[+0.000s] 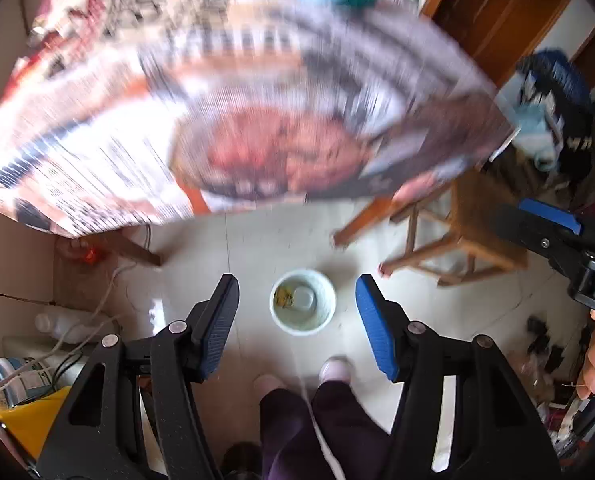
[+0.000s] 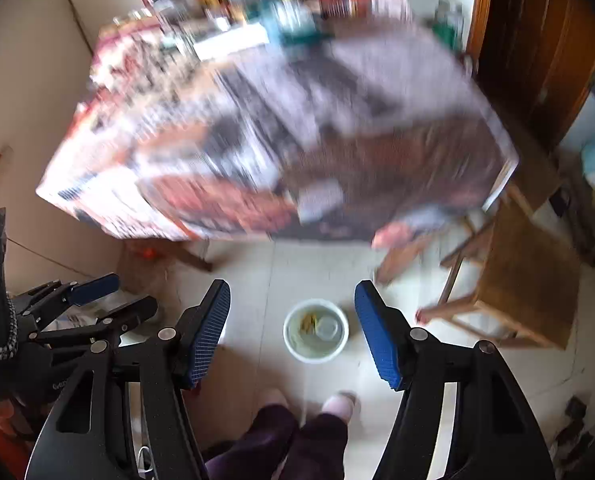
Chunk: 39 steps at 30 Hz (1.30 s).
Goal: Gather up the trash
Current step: 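Move both tools back toward the table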
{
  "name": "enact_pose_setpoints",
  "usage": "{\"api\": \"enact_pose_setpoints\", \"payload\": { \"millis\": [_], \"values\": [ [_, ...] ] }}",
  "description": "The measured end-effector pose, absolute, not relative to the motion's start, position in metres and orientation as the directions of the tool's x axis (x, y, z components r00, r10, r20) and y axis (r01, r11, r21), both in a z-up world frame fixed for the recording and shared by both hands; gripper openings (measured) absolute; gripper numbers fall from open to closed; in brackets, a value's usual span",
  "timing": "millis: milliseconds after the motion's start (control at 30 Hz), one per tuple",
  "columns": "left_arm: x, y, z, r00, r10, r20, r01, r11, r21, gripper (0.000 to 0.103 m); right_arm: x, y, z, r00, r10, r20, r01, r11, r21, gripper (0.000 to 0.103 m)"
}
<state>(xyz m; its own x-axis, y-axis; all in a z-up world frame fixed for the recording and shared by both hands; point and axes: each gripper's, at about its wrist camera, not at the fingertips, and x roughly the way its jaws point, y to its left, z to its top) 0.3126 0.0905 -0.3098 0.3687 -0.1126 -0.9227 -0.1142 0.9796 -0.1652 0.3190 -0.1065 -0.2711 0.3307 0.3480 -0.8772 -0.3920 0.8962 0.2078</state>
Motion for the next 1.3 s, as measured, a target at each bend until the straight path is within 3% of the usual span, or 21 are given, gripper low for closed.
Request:
{"api": "enact_pose_setpoints", "payload": {
  "millis": [433, 600, 733, 833, 900, 1300],
  "values": [
    [0.285, 0.117, -0.135, 0.641, -0.067, -0.764, -0.107, 0.978, -0.176, 0.060, 0.283, -0.115, -0.113, 0.594, 0.391, -0.703, -0.382, 0.906, 0.180, 0.061],
    [0.276, 0.122, -0.090, 0.732, -0.061, -0.678, -0.061, 0.986, -0.154, 0.067, 0.272, -0.111, -0.081, 0.663, 0.384, -0.643, -0.383, 0.912, 0.150, 0.061],
    [0.273, 0.123, -0.070, 0.766, -0.068, -0.639, -0.030, 0.989, -0.142, 0.077, 0.264, -0.109, -0.067, 0.700, 0.368, -0.612, -0.371, 0.920, 0.128, 0.061],
    [0.274, 0.126, -0.064, 0.780, -0.076, -0.621, -0.018, 0.989, -0.144, 0.093, 0.262, -0.110, -0.060, 0.731, 0.346, -0.588, -0.346, 0.931, 0.117, 0.083],
    [0.277, 0.126, -0.061, 0.787, -0.063, -0.614, -0.023, 0.991, -0.131, 0.095, 0.263, -0.113, -0.058, 0.755, 0.329, -0.566, -0.323, 0.939, 0.116, 0.096],
    [0.357, 0.119, -0.067, 0.779, -0.021, -0.627, -0.076, 0.989, -0.128, 0.095, 0.337, -0.127, -0.057, 0.750, 0.364, -0.552, -0.346, 0.927, 0.141, 0.098]
  ]
}}
